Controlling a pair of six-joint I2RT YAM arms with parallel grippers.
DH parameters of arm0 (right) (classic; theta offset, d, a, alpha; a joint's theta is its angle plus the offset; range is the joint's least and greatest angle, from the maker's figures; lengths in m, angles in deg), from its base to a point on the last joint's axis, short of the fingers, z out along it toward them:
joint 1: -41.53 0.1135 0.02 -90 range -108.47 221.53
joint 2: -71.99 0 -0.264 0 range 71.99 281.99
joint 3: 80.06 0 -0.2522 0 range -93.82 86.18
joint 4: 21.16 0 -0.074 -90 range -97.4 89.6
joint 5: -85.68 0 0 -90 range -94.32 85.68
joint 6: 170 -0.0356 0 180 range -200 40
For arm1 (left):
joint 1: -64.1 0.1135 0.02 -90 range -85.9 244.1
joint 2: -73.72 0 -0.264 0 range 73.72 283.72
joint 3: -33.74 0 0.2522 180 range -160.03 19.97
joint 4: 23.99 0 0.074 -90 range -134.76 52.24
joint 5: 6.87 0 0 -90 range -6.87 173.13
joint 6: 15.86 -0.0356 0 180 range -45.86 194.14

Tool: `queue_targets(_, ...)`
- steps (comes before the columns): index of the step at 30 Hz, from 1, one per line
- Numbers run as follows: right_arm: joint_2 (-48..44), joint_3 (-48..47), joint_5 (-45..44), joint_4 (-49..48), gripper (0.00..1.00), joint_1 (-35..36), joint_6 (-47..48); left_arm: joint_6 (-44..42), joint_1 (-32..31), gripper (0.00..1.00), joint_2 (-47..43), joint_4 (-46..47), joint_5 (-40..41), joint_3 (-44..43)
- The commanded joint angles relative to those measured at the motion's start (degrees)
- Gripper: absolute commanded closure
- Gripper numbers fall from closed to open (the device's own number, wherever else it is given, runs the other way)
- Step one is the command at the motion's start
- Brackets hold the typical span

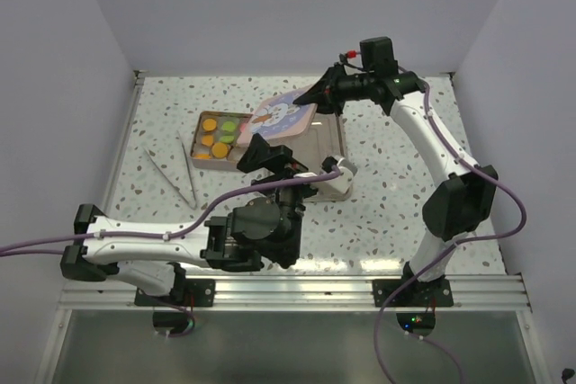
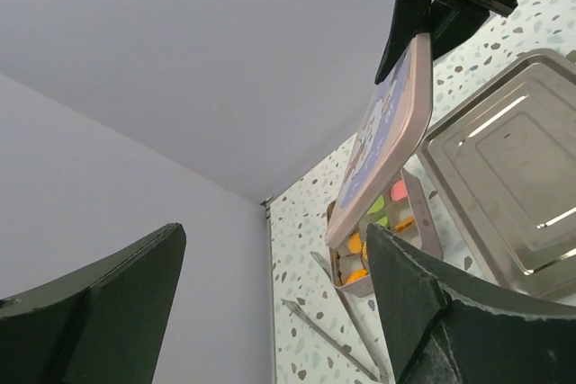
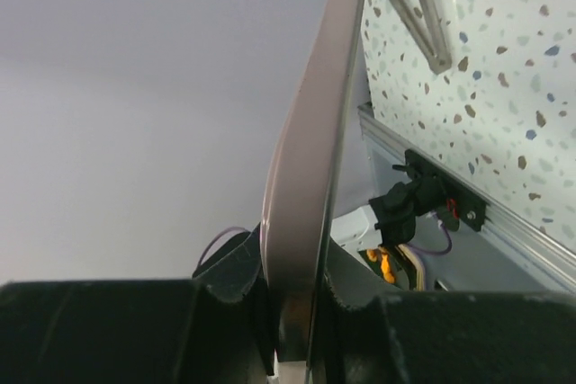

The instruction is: Pack the cookies

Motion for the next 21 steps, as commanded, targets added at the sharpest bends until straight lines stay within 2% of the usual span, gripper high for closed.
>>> queue_targets(1,-0.44,0.67,1.4,-5.95,1.0,-1.9,2.11,3.74,-2.39,0.11,0.55,-2.59,1.09,-3.58)
queue_targets(2,-0.44,0.93,1.76,-6.4,1.0,-2.25,2.02,6.36,-2.66,0.06,1.16,-4.51,0.48,-4.37)
queue_targets(3,-0.62,1.37,2.2,-6.66,1.0,-2.52,2.1,10.3,-2.92,0.04,1.95,-15.84,-1.79,-8.99)
queue_targets(4,-0.62,1.46,2.99,-6.84,1.0,-2.87,2.45,27.22,-3.27,0.0,4.92,-28.22,-4.51,-13.64)
queue_targets(5,-0.71,1.64,3.34,-6.67,1.0,-3.13,2.81,39.66,-3.19,0.0,7.73,-43.75,-9.15,-20.65)
queue_targets(6,-1.14,2.16,3.61,-6.32,1.0,-3.4,3.24,49.35,-1.88,0.0,11.5,-70.53,-22.68,-36.56)
queue_targets(7,-1.49,2.6,3.96,-5.53,1.0,-3.75,4.29,52.15,1.7,0.0,14.5,-70.1,-25.17,-35.93)
queue_targets(8,-1.85,3.13,3.96,-5.26,1.0,-3.84,4.74,52.35,1.73,0.0,14.09,-69.23,-27.63,-34.97)
queue_targets(11,-3.52,5.5,3.43,-5.0,1.0,-3.75,6.93,60.59,9.53,0.0,13.91,-71.84,-42.88,-36.62)
queue_targets(12,-4.04,5.94,3.35,-4.73,1.0,-3.49,8.77,62.79,14.51,0.0,11.65,-71.33,-45.64,-35.32)
queue_targets(14,-4.48,7.52,2.82,-3.94,1.0,-3.14,10.62,66.23,18.94,0.0,7.08,-64.78,-52.66,-27.46)
queue_targets(16,-5.01,8.93,2.55,-5.16,1.0,-2.7,12.39,70.27,28.33,0.0,1.01,-61.94,-58.21,-22.59)
queue_targets(17,-5.1,10.59,2.55,-6.48,1.0,-2.43,12.39,71.5,32.37,0.0,-0.92,-59.31,-64.94,-17.26)
queue_targets(18,-5.28,11.47,2.64,-8.4,1.0,-1.56,11.34,72.73,41.8,0.0,-4.25,-58.24,-68.92,-14.86)
queue_targets(20,-5.02,13.93,3.34,-16.48,1.0,-0.33,9.76,75.28,51.69,0.0,-6.99,-54.13,-80.49,-7.5)
queue_targets(21,-4.58,14.38,3.43,-19.03,1.0,0.9,8.53,76.16,60.79,0.0,-8.22,-53.23,-84.13,-5.8)
